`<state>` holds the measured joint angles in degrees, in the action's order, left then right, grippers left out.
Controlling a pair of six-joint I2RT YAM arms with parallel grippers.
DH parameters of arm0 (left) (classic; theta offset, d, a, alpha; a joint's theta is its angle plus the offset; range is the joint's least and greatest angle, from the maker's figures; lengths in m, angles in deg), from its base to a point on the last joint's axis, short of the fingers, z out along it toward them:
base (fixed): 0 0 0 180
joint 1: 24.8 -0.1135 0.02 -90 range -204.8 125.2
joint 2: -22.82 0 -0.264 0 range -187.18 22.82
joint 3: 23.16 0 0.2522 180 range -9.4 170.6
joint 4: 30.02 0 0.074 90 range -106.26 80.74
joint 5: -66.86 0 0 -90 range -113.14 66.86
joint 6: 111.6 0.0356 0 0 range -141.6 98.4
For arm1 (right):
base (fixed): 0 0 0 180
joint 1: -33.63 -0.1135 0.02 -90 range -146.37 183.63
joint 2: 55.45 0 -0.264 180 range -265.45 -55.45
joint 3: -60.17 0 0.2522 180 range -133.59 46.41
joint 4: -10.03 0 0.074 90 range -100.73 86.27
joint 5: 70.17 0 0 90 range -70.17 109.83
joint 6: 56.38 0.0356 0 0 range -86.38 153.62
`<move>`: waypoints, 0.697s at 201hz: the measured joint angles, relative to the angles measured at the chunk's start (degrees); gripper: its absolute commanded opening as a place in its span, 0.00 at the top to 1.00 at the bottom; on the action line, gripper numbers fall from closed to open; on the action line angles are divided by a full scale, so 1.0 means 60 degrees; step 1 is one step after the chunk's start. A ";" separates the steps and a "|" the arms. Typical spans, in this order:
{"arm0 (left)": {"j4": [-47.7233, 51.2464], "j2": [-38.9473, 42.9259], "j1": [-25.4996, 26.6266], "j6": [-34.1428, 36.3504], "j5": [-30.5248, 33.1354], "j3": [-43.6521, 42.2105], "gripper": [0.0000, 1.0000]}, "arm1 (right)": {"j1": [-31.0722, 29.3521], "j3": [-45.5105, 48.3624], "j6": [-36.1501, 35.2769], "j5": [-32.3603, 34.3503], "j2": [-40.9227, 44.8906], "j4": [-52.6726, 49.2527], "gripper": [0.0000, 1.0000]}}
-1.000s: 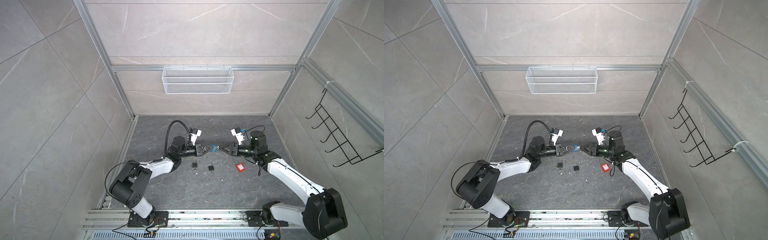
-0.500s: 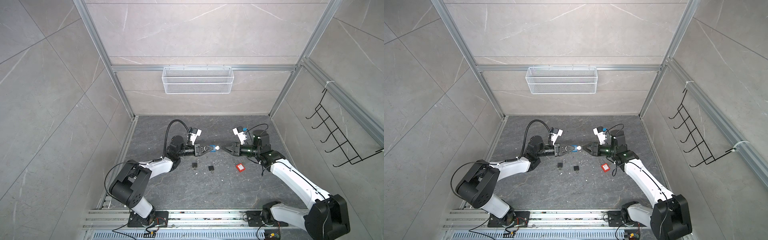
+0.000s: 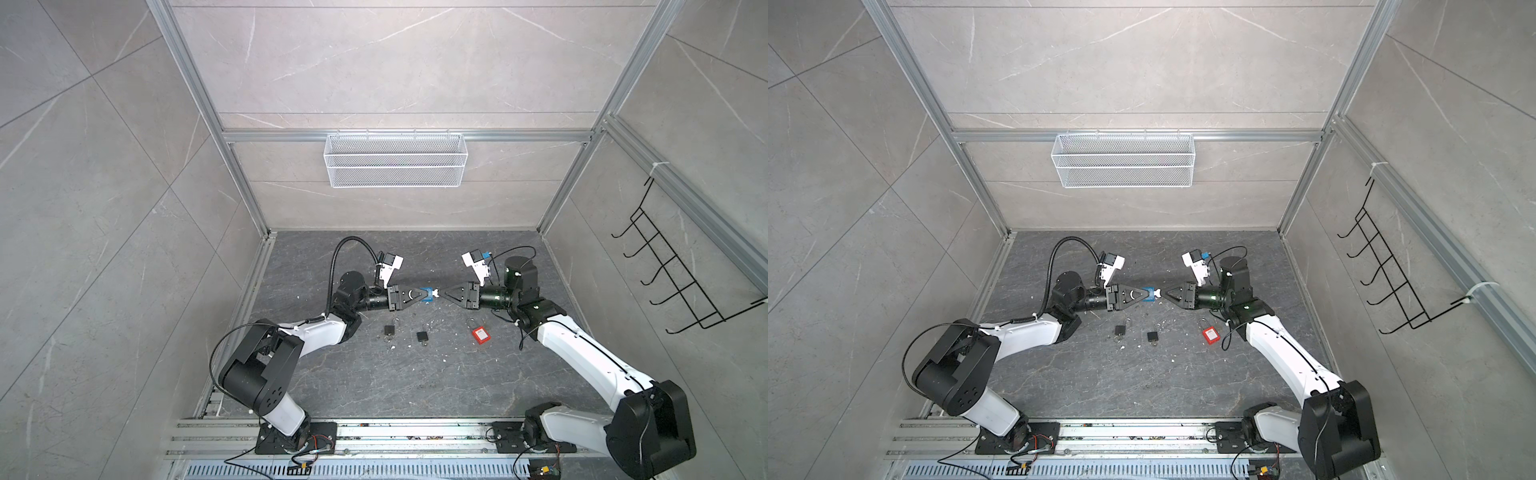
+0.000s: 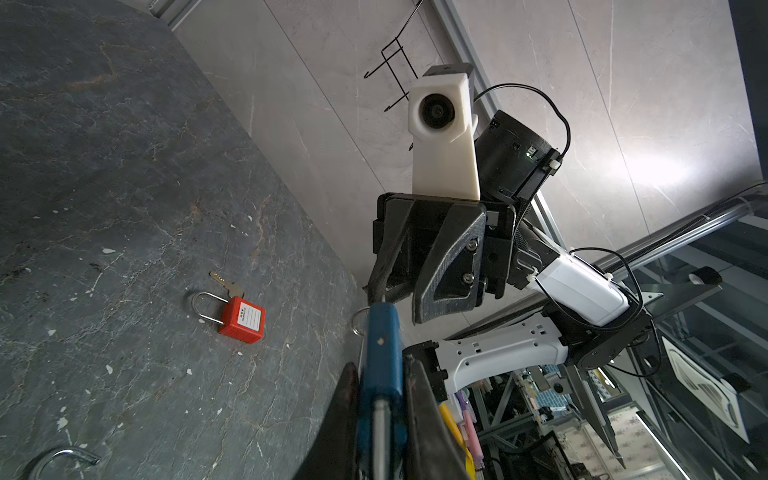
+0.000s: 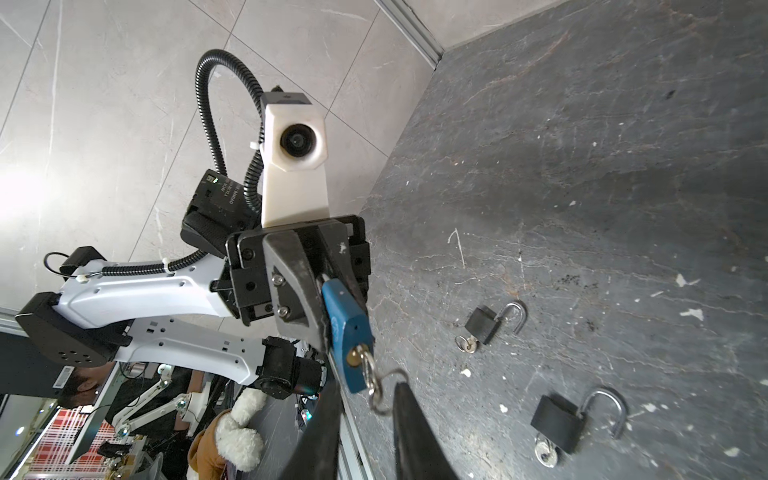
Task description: Lock with the key
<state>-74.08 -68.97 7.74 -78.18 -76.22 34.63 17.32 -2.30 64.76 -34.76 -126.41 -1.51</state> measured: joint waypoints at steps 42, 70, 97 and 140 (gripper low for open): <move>-0.0164 -0.0076 0.0015 -0.0124 -0.0025 0.0000 1.00 | -0.0033 0.0011 0.0149 -0.0135 -0.0069 0.0219 0.77; -0.0193 -0.0076 0.0040 -0.0146 -0.0076 0.0000 1.00 | -0.0120 0.0011 0.0211 -0.0164 -0.0186 0.0302 0.77; -0.0197 -0.0073 0.0102 -0.0146 -0.0160 0.0000 1.00 | -0.0197 0.0011 0.0233 -0.0164 -0.0280 0.0357 0.77; -0.0193 -0.0076 0.0146 -0.0146 -0.0182 0.0000 1.00 | -0.0248 0.0011 0.0361 -0.0193 -0.0339 0.0514 0.81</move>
<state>-75.24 -69.43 8.61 -79.05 -77.31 34.63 15.83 -2.23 66.92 -35.92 -128.44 1.57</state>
